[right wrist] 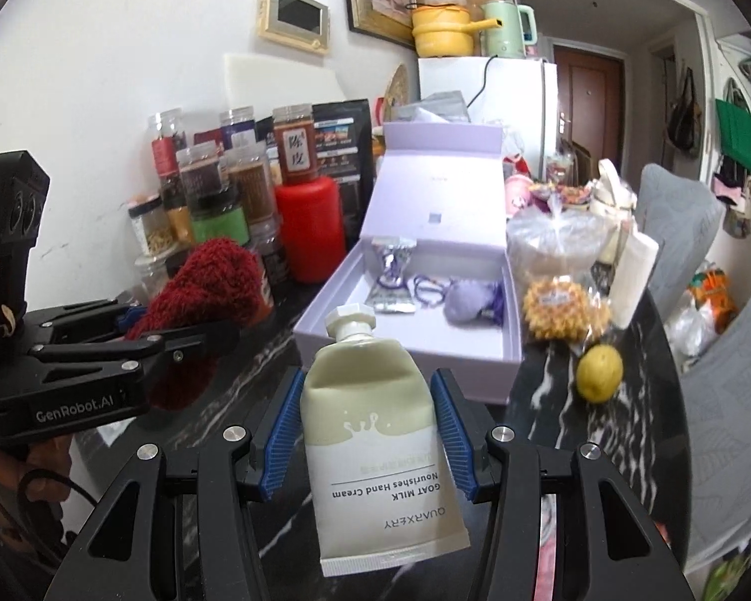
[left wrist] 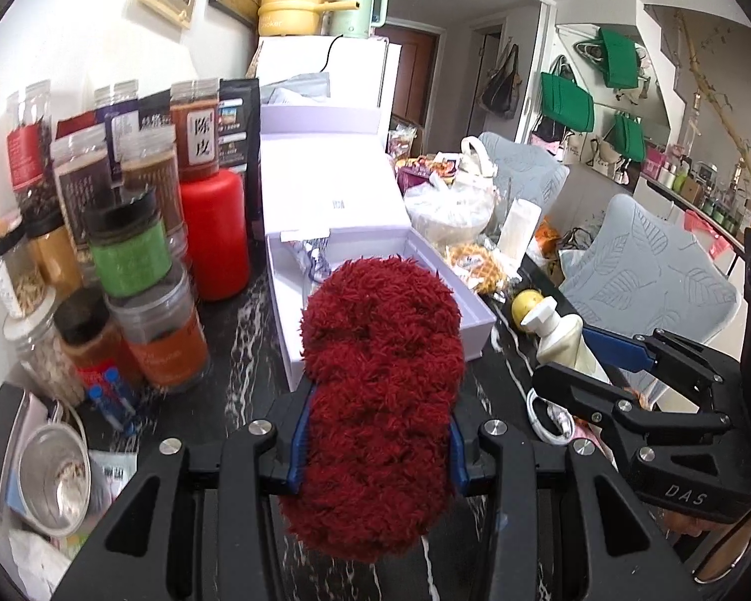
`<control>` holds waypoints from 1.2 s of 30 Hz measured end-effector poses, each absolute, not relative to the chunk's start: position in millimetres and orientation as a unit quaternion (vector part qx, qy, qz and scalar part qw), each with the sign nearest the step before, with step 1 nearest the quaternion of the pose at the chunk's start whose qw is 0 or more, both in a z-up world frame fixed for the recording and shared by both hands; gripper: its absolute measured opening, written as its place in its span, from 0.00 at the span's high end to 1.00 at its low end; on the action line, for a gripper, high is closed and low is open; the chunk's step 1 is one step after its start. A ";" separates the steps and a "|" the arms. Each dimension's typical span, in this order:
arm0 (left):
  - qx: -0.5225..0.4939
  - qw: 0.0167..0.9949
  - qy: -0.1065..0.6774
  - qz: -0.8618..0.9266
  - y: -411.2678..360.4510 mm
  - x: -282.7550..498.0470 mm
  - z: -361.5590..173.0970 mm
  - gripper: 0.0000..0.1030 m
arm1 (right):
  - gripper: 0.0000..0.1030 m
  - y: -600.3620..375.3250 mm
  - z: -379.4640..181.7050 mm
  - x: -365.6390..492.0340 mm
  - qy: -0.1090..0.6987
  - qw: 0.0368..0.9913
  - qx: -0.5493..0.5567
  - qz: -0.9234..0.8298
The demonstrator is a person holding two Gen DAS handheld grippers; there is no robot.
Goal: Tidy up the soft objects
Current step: 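Lift the red knit item and hand cream tube toward the gift box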
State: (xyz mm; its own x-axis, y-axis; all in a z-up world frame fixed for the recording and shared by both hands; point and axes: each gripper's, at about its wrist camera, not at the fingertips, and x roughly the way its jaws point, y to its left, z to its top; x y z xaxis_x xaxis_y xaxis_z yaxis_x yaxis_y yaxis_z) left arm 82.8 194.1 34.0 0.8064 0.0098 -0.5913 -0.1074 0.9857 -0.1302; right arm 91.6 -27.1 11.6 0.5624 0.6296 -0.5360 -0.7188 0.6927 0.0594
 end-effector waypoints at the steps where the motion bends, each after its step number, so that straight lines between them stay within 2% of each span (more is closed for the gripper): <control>1: -0.079 0.948 0.307 0.030 195.0 85.3 36.2 0.60 | 0.51 -26.1 14.3 94.8 0.267 0.881 -0.082 0.383; 24: -0.046 0.970 0.239 0.027 214.4 163.7 94.5 0.60 | 0.50 -3.1 81.7 165.5 0.192 0.899 -0.076 0.385; 36: -0.025 0.975 0.218 0.031 220.7 213.6 109.4 0.60 | 0.50 12.0 91.3 214.1 0.179 0.908 -0.068 0.373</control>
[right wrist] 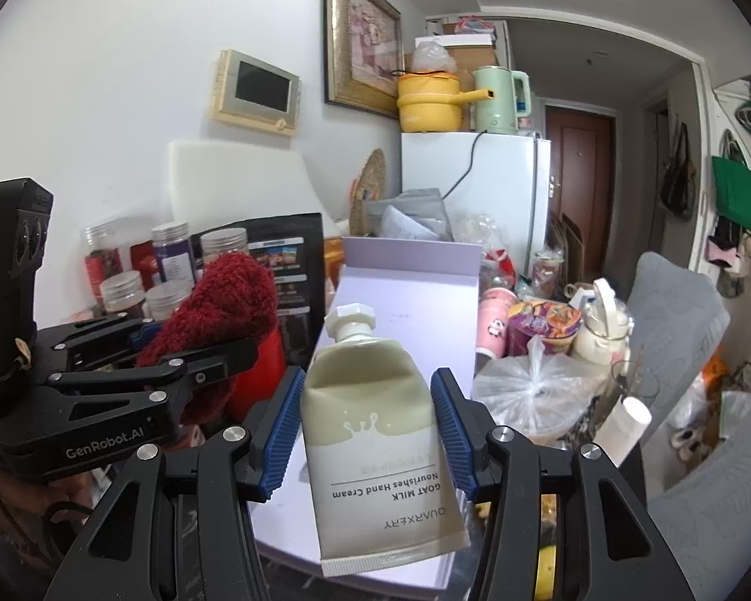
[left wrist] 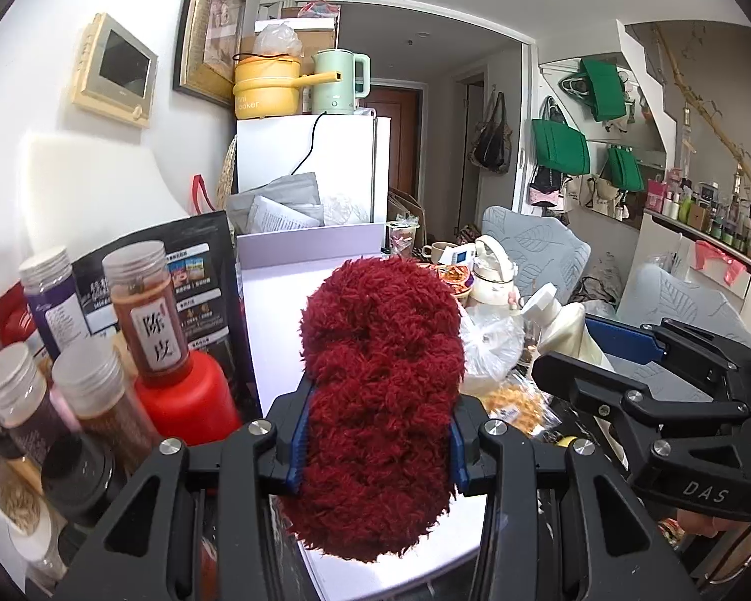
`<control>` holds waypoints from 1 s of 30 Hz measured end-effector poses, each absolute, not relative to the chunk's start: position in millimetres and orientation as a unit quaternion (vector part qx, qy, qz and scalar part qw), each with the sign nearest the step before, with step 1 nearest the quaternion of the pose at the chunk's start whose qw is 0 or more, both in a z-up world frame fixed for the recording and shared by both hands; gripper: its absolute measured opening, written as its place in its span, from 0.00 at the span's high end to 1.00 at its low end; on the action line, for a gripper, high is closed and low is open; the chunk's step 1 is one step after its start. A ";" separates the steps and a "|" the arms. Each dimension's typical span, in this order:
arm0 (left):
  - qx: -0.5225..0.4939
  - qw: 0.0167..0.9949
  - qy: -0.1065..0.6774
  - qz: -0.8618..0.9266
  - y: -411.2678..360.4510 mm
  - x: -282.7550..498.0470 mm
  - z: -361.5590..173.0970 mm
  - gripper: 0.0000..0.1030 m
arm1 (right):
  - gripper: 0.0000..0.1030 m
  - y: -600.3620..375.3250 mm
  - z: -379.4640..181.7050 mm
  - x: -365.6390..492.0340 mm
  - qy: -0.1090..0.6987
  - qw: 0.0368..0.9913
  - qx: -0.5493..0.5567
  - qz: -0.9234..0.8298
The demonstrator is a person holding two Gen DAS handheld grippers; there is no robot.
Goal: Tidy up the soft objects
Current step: 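Lift the red knit item and hand cream tube toward the gift box, then lower the knit item and hand cream tube into the open gift box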
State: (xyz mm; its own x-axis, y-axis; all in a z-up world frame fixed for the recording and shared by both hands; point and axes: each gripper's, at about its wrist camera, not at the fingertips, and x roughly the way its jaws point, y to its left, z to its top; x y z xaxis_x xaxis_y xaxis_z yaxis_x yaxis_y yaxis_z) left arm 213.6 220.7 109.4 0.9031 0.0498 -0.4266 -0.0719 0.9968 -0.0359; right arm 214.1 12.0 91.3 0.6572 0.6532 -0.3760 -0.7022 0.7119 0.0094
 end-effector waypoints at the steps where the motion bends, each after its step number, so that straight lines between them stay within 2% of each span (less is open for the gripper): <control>1: -0.023 0.975 0.218 0.033 221.4 217.8 109.1 0.60 | 0.50 13.3 90.5 218.7 0.179 0.908 -0.068 0.372; 13: -0.012 0.968 0.245 0.049 229.3 259.1 81.2 0.60 | 0.50 28.6 64.1 261.2 0.200 0.910 -0.069 0.358; 30: 0.005 0.947 0.314 0.068 234.8 300.3 32.4 0.60 | 0.50 45.6 17.5 300.7 0.288 0.894 -0.076 0.335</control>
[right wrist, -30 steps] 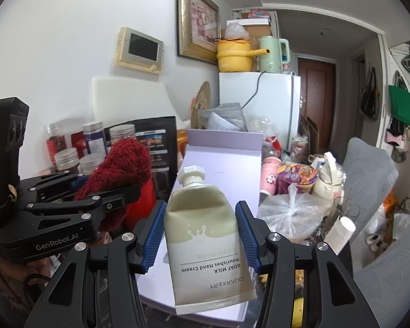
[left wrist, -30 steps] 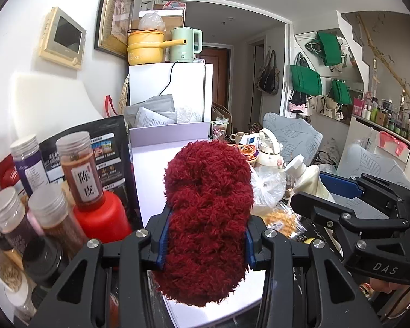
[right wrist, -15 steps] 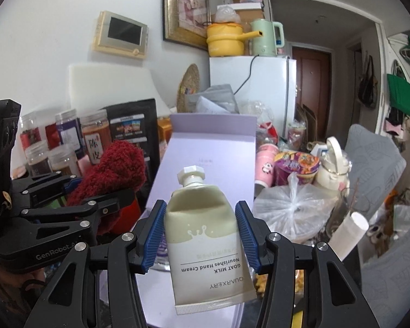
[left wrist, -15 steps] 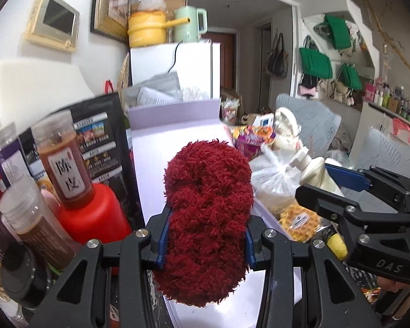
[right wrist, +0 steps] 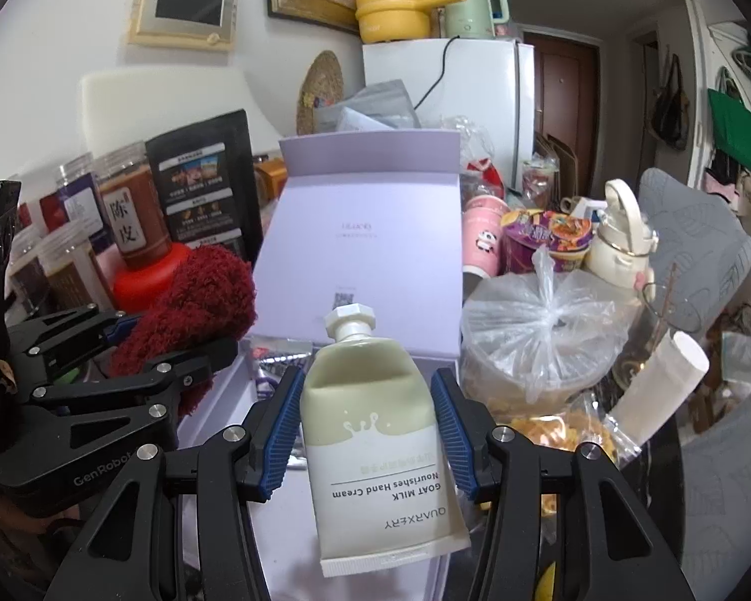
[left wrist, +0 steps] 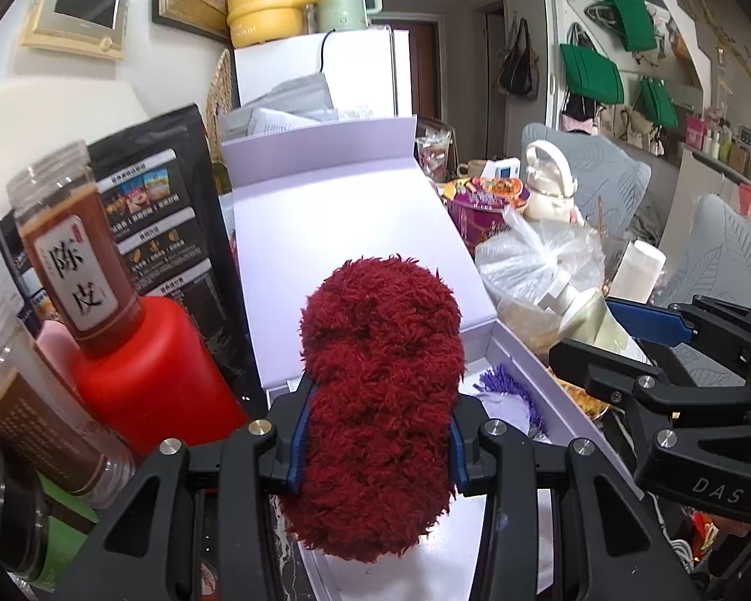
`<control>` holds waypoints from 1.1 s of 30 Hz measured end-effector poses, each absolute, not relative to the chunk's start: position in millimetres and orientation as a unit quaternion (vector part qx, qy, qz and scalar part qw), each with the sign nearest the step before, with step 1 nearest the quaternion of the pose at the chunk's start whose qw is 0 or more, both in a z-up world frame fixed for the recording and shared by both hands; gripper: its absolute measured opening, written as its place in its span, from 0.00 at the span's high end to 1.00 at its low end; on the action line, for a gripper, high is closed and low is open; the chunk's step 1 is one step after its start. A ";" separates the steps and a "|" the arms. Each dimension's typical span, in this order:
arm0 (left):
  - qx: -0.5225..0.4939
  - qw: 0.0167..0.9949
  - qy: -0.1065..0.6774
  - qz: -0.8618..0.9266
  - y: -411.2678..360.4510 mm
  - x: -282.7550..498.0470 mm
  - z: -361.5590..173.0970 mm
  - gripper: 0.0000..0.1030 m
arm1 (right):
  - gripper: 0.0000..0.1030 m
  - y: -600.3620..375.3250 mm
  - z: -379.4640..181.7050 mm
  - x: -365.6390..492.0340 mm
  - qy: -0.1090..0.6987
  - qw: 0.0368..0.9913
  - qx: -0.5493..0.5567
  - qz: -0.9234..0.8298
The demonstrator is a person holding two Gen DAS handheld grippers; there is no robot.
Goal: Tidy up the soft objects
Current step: 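Lower the knit item and hand cream tube into the open gift box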
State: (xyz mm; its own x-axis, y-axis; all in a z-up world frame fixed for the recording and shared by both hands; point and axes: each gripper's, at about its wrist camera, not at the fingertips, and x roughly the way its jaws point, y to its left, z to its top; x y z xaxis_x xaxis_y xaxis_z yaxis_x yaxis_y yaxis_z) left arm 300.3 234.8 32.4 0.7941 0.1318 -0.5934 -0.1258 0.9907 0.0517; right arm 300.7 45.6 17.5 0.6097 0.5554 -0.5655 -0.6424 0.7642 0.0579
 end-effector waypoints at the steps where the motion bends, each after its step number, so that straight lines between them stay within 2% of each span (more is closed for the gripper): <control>1: 0.005 0.946 0.318 0.068 234.4 302.8 29.6 0.60 | 0.50 46.8 14.3 302.6 0.293 0.893 -0.077 0.334; 16: 0.004 0.919 0.386 0.078 239.2 334.4 -19.7 0.60 | 0.50 61.3 -22.4 323.7 0.344 0.881 -0.094 0.312; 33: 0.021 0.895 0.437 0.091 236.8 348.4 -47.4 0.60 | 0.50 74.1 -53.6 337.1 0.380 0.869 -0.111 0.296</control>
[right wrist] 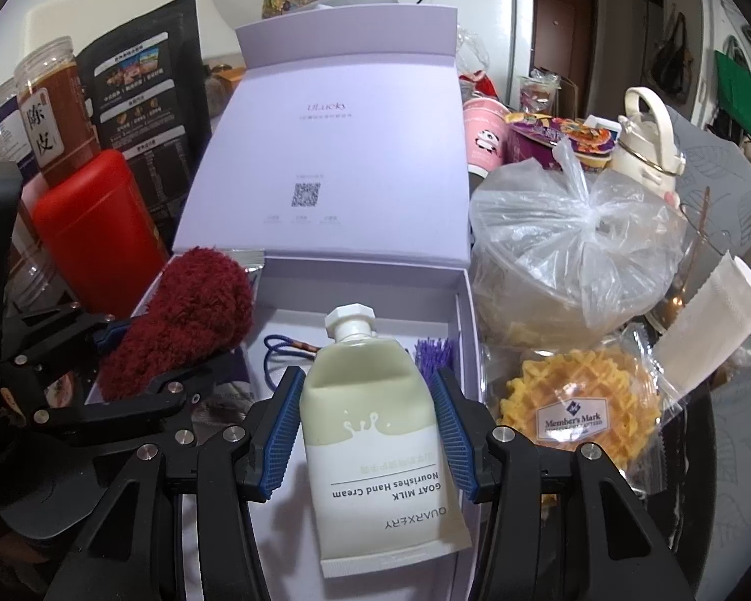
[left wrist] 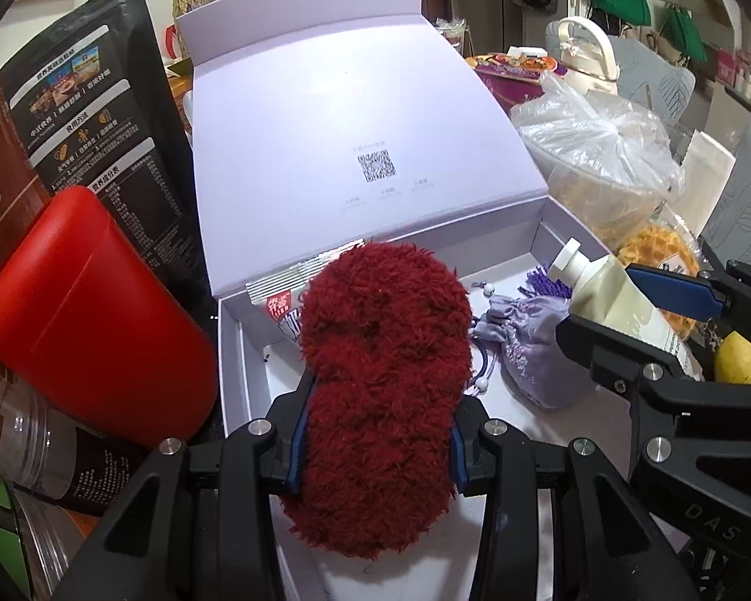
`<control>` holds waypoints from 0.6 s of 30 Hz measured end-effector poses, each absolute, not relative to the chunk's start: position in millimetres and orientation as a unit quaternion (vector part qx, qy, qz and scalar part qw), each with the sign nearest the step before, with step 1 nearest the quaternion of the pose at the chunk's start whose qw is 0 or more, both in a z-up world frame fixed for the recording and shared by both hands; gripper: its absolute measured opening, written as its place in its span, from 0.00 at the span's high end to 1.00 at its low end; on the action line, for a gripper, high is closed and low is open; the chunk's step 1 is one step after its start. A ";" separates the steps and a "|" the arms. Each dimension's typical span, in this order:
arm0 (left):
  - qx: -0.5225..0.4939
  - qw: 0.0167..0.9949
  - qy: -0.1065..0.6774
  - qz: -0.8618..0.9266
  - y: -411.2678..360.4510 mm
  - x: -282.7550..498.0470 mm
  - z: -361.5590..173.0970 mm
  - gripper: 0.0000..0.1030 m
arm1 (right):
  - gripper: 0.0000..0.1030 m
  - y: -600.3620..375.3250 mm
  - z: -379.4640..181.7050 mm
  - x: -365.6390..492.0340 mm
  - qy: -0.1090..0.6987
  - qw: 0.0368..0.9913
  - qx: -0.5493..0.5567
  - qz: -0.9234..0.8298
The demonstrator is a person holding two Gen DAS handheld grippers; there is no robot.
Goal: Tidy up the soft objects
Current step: 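Lower the knit item and hand cream tube into the open gift box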
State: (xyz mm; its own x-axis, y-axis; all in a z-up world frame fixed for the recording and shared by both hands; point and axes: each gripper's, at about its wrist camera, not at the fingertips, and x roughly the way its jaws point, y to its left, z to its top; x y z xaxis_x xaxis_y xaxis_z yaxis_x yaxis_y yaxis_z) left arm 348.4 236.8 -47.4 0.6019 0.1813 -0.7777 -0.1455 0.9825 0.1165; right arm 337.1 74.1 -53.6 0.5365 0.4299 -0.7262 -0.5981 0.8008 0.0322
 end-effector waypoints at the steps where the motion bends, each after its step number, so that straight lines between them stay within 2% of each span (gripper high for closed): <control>1: 0.024 0.893 0.439 0.093 236.2 348.9 -49.0 0.60 | 0.50 74.4 -55.7 338.1 0.382 0.869 -0.112 0.294; 9: 0.036 0.872 0.479 0.090 236.0 357.2 -60.2 0.60 | 0.50 76.0 -71.4 347.4 0.412 0.858 -0.108 0.286; 18: 0.013 0.846 0.527 0.084 248.2 364.0 -72.2 0.53 | 0.50 77.3 -74.7 349.9 0.418 0.856 -0.108 0.284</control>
State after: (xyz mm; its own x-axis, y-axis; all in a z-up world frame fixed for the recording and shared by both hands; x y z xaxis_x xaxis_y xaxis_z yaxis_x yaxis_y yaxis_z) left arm 364.0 248.2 -72.2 0.4313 0.1558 -0.8887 -0.1282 0.9856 0.1105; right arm 349.9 77.3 -74.7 0.4892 0.3957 -0.7772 -0.5765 0.8154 0.0523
